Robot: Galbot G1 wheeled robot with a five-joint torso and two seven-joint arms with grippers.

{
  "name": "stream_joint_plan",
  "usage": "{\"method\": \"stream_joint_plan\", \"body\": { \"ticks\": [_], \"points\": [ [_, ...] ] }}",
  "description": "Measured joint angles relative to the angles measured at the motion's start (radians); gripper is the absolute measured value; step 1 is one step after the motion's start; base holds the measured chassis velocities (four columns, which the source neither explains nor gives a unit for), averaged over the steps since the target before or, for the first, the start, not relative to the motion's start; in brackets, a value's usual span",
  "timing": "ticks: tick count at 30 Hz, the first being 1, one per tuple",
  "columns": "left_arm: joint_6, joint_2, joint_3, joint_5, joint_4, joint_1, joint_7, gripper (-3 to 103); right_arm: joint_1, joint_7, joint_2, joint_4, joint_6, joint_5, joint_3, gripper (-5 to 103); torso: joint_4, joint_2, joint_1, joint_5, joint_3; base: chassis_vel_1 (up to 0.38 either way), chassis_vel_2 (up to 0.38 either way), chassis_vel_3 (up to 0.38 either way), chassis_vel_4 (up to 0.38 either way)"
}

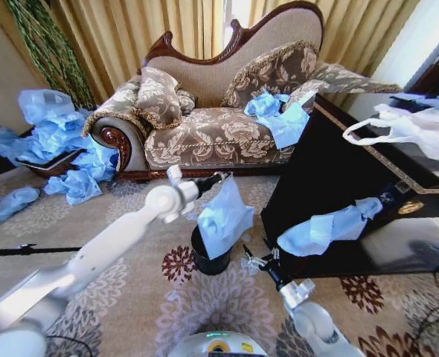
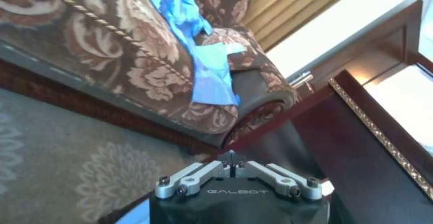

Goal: Place a garbage bag over the trash bin.

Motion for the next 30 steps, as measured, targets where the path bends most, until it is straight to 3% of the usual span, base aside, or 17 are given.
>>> {"method": "stream_joint_plan", "body": {
  "ticks": [1,4,7,10,13,14,19,23,30],
  "points": [
    [0.0,0.0,0.0,0.0,0.0,0.0,0.0,0,0.0,0.0,0.0,0.0,0.0,0.0,0.0,100,0.0,0.0,0.0,0.0,0.0,0.0,0.0,0.0,0.0],
    [-0.005,-0.026,0.021,0.0,0.023,-0.023,-0.004,0,-0.011,-0.012,-0.033,0.075,-0.039,0.13,0.014,100,0.0004,0.0,0.0,-0.0005,0.0,0.0,0.0,0.0,0.0],
    [-0.012,-0.041,0.025,-0.001,0.031,-0.027,-0.011,0,-0.012,-0.017,-0.051,0.104,-0.051,0.132,0.012,100,0.0005,0.0,0.0,-0.0005,0.0,0.0,0.0,0.0,0.0],
    [-0.021,-0.059,0.025,-0.007,0.039,-0.032,-0.023,0,0.001,0.033,-0.048,0.126,-0.077,0.092,-0.006,100,0.0003,0.0,0.0,-0.0002,0.0,0.0,0.0,0.0,0.0],
    [-0.03,-0.079,0.026,-0.013,0.048,-0.043,-0.033,0,0.023,0.145,-0.011,0.154,-0.133,0.054,-0.043,100,0.0005,0.0,0.0,-0.0002,0.0,0.0,0.0,0.0,0.0],
    [-0.03,-0.079,0.026,-0.013,0.048,-0.043,-0.033,0,0.023,0.145,-0.011,0.154,-0.133,0.054,-0.043,100,0.0005,0.0,0.0,-0.0002,0.0,0.0,0.0,0.0,0.0],
    [-0.036,-0.099,0.051,-0.018,0.059,-0.078,-0.046,0,0.081,0.304,0.036,0.17,-0.233,0.057,-0.142,100,0.0004,0.0,0.0,-0.0002,0.0,0.0,0.0,0.0,0.0],
    [-0.039,-0.118,0.061,-0.021,0.071,-0.096,-0.055,0,0.131,0.36,0.064,0.159,-0.264,0.099,-0.199,100,0.0003,0.0,0.0,-0.0002,0.0,0.0,0.0,0.0,0.0],
    [-0.063,-0.148,0.048,-0.04,0.09,-0.109,-0.102,0,0.17,0.375,0.08,0.128,-0.263,0.092,-0.232,100,0.0003,0.0,0.0,-0.0005,0.0,0.0,0.0,0.0,0.0]
  ]
}}
